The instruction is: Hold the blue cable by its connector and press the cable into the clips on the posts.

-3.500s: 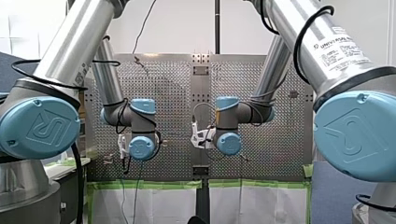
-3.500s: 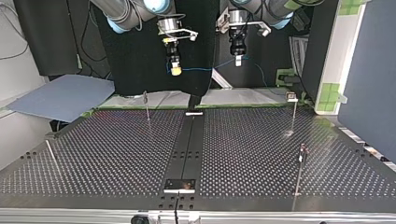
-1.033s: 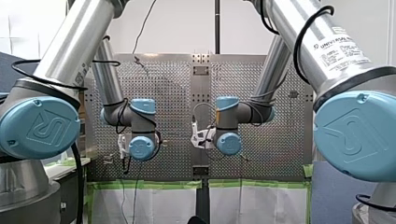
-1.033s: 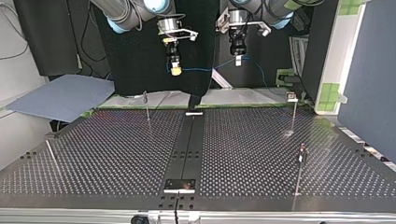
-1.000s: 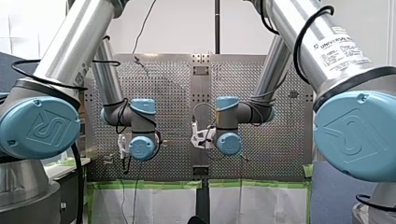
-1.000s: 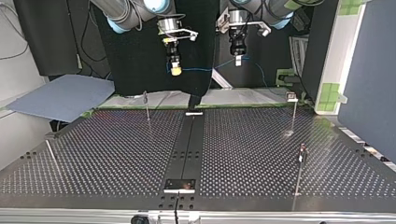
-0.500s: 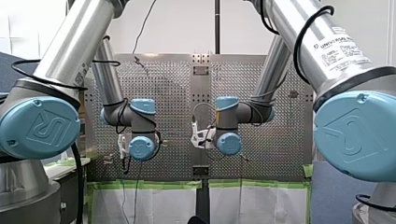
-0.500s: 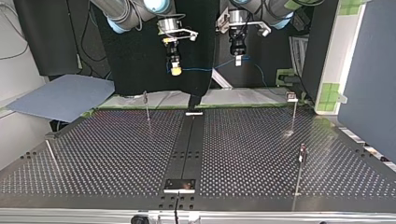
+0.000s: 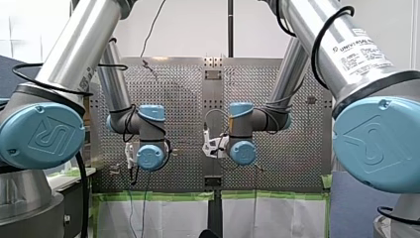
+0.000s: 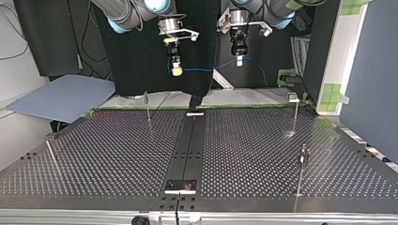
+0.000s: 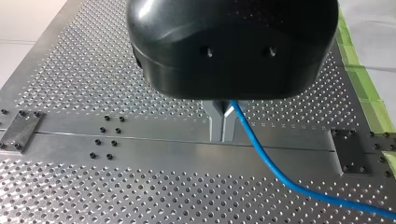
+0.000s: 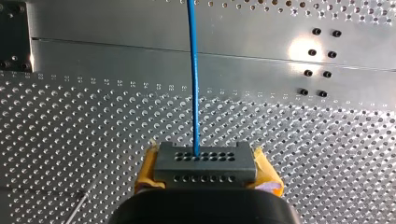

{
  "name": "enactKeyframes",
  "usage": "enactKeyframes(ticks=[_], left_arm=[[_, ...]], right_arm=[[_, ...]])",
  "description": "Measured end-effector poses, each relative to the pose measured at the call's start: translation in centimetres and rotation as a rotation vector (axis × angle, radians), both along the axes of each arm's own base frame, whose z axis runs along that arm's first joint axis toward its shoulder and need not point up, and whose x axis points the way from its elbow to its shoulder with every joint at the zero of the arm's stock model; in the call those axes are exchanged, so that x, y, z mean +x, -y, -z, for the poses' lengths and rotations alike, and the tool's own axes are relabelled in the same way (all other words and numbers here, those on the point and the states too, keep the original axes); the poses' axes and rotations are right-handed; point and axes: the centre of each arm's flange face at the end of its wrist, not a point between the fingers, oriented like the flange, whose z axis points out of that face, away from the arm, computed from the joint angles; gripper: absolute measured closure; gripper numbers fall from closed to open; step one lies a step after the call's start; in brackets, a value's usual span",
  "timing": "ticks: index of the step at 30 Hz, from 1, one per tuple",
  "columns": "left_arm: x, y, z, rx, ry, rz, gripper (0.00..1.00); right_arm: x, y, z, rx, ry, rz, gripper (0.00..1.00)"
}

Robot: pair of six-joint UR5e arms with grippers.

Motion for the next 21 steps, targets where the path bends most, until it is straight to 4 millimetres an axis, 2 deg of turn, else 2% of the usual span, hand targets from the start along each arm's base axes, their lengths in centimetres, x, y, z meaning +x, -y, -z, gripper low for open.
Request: enactKeyframes(ticks=[15, 21], left_arm=[[0.0, -0.1, 0.1, 0.002, -0.003, 0.0, 1.0], [-0.1, -0.8, 1.6, 0.027, -0.042, -0.002, 1.0]], right_arm=[[0.0, 0.0, 0.0, 0.0, 0.0, 0.0, 1.0], [0.0, -0.8, 1.4, 0.025, -0.029, -0.008, 1.0]])
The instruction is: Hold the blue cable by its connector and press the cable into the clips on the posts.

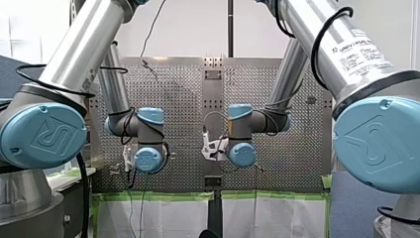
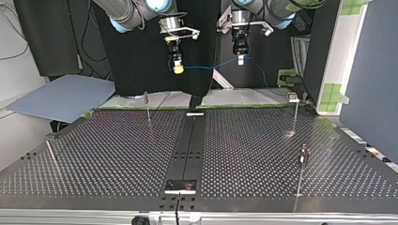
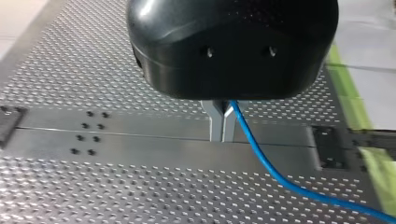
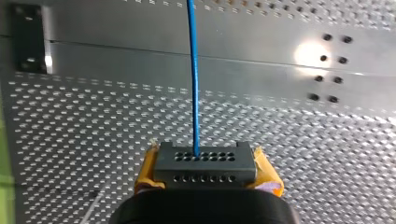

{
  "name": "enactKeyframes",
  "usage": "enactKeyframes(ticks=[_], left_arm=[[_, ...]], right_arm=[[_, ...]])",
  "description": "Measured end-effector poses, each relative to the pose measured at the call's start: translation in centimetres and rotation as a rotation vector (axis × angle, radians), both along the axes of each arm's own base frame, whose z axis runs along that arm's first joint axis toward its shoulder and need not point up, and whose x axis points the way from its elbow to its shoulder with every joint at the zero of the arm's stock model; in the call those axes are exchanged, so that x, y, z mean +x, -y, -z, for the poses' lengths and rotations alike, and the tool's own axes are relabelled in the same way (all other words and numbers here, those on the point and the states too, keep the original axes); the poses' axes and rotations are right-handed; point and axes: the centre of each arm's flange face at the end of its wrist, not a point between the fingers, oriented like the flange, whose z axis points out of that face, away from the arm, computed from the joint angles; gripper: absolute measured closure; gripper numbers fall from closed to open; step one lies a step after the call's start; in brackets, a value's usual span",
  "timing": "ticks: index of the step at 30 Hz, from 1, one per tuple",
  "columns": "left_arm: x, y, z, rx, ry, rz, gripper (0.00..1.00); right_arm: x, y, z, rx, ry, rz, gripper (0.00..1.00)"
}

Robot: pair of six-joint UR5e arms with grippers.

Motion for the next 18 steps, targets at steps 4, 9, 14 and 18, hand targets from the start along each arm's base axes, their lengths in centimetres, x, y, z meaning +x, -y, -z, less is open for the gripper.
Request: enactKeyframes(ticks=[4, 9, 14, 18], left_arm=[[-0.3, -0.3, 1.5, 0.02, -0.035, -0.001, 1.0], [-0.7, -0.5, 2.8, 0.037, -0.064, 0.0, 1.0], [-0.7, -0.5, 3.0, 0.041, -0.071, -0.001, 1.0], [-0.8, -0.5, 3.0, 0.041, -0.071, -0.001, 1.0]], right_arm=[[-0.2, -0.4, 1.6, 0.022, -0.024, -0.002, 1.0], [-0.5, -0.7, 3.9, 0.053, -0.057, -0.003, 1.0], [-0.7, -0.9, 5.0, 0.068, -0.072, -0.003, 1.0], [-0.8, -1.0, 5.2, 0.07, -0.074, -0.003, 1.0]])
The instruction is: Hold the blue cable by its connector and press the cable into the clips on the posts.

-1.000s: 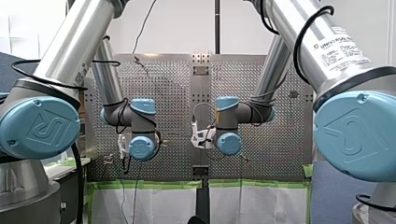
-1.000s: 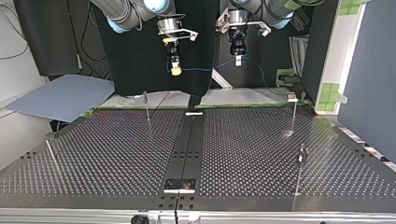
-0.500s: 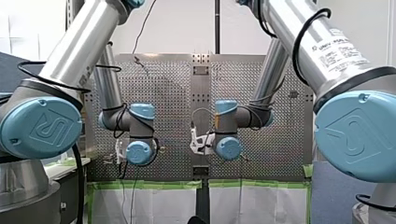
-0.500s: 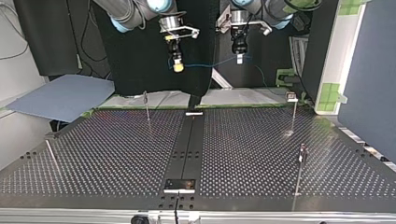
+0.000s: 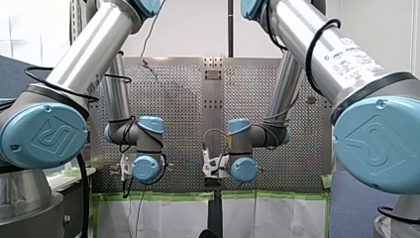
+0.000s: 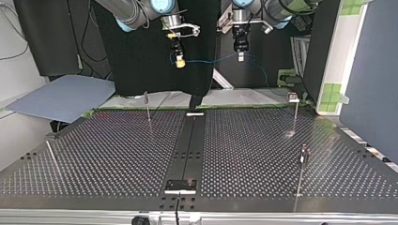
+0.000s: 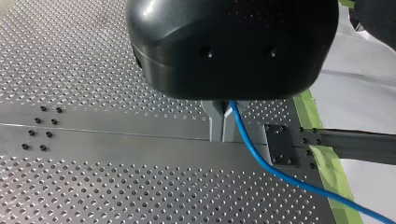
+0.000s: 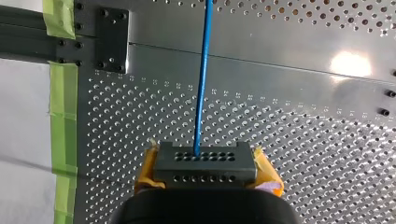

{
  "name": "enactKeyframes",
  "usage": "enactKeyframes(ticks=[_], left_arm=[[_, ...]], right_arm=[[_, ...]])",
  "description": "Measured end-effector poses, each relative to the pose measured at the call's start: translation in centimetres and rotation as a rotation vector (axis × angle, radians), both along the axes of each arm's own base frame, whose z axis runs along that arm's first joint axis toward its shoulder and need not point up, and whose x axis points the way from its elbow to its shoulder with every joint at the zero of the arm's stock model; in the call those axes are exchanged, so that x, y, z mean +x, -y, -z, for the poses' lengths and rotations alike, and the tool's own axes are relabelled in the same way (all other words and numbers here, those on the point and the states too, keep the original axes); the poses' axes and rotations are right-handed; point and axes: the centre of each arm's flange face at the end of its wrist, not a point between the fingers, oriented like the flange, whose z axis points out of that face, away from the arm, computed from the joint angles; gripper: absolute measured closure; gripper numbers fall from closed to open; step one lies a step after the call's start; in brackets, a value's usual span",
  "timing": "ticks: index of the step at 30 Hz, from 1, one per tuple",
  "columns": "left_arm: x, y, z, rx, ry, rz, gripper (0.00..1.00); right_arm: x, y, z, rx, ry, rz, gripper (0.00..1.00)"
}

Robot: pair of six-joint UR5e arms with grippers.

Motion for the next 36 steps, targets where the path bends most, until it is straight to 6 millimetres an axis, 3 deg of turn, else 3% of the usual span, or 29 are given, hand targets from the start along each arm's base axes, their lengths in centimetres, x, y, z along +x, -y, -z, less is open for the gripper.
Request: enactKeyframes(ticks=[29, 36], left_arm=[[-0.3, -0.1, 0.2, 0.01, -0.003, 0.011, 1.0], [0.0, 0.4, -1.4, -0.036, 0.05, 0.027, 1.0]], right_arm=[[0.3, -0.2, 0.1, -0.002, -0.009, -0.001, 1.0], [3.0, -0.8, -3.1, -0.029, 0.026, 0.0, 1.0]])
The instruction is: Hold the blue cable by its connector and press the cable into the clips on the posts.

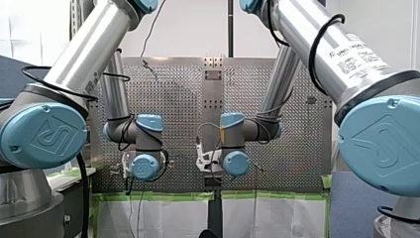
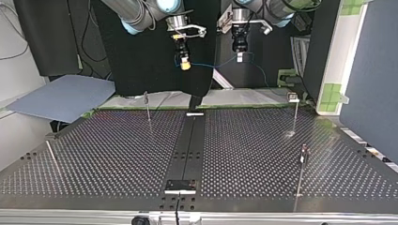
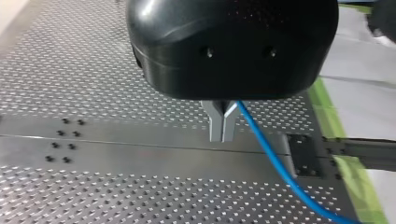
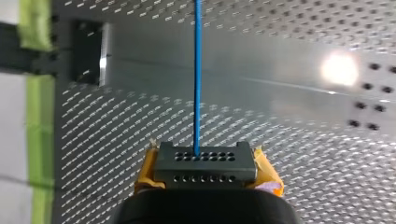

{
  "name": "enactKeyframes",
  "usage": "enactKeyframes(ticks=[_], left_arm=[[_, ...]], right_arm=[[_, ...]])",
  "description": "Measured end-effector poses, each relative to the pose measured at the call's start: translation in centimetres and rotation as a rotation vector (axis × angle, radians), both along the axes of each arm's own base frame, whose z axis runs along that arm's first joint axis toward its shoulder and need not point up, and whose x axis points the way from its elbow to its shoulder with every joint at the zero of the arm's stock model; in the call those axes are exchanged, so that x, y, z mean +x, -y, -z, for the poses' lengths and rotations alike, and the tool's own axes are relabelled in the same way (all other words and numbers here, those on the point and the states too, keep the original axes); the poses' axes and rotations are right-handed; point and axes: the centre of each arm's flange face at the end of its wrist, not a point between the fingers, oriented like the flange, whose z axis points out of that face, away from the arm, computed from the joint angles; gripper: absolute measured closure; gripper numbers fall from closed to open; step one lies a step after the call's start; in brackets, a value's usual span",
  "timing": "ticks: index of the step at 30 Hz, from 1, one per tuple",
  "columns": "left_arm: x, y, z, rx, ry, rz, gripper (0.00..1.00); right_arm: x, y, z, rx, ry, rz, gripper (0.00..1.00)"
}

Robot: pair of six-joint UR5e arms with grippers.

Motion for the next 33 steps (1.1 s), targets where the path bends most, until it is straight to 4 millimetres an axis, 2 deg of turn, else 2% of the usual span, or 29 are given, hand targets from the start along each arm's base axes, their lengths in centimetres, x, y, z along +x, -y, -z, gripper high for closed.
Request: enactKeyframes(ticks=[7, 16, 21, 28, 33], left_arm=[[0.3, -0.5, -2.0, -0.041, 0.01, -0.045, 1.0], [0.6, -1.9, -4.2, -0.041, 0.015, -0.139, 1.0], [0.9, -2.6, -5.5, -0.041, 0.021, -0.189, 1.0], [2.6, -2.6, -8.2, -0.077, 0.058, -0.224, 1.0], [3.9, -2.3, -10.5, -0.121, 0.092, -0.236, 1.0]], right_arm=[[2.4, -0.4, -4.0, -0.014, 0.073, 0.011, 1.0], [4.0, 1.5, -9.9, -0.029, 0.178, 0.028, 1.0], [4.3, 1.8, -13.0, -0.036, 0.203, 0.007, 1.0], [4.9, 2.1, -17.4, -0.056, 0.225, -0.048, 1.0], [5.2, 2.5, -18.8, -0.05, 0.215, -0.085, 1.0]])
